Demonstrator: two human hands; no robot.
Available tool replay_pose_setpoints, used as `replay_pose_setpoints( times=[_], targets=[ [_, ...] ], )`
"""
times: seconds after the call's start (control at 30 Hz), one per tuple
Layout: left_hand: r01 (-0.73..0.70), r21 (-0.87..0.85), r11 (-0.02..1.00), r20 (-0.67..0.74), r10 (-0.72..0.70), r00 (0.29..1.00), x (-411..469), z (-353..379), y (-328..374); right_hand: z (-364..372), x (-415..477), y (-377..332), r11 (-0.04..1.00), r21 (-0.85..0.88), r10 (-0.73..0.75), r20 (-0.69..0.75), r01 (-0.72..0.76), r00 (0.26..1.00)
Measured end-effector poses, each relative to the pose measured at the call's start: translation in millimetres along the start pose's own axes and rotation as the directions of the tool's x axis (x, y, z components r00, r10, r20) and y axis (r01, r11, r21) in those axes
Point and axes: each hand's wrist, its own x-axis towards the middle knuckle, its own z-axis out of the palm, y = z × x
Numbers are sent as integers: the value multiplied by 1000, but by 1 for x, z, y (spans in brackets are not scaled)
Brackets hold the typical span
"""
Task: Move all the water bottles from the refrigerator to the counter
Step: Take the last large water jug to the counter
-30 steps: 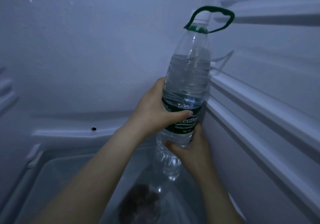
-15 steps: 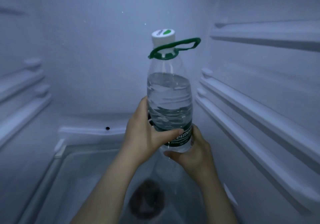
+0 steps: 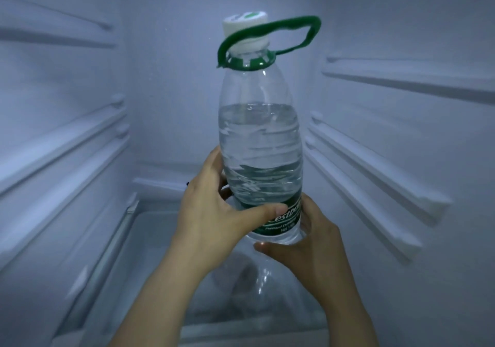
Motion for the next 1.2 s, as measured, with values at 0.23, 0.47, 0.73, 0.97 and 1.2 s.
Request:
replay_pose_setpoints(
  times=[0.23,0.47,0.73,0.97,1.2],
  targets=[
    [-26,-87,996,-39,22,999,-24,-6,19,-7,-22,-17,999,17,-29,27,28,999],
    [-68,-176,982,-13,67,998,-55,-23,38,-14,-73,-45,999,30,11,33,-12,999],
    [-62,-287,956,122,101,987,-105,-48,64,-16,-154,-87,999,23,38,-78,-37,996],
    [-59,-361,931,222,148,964,-161,-46,81,-28,-237,-106,995,-41,84,-189,-93,978],
    [-64,-438,896,363,242,900,-201,-23,110,-54,-302,-114,982,-22,174,-293,-188,940]
  ],
)
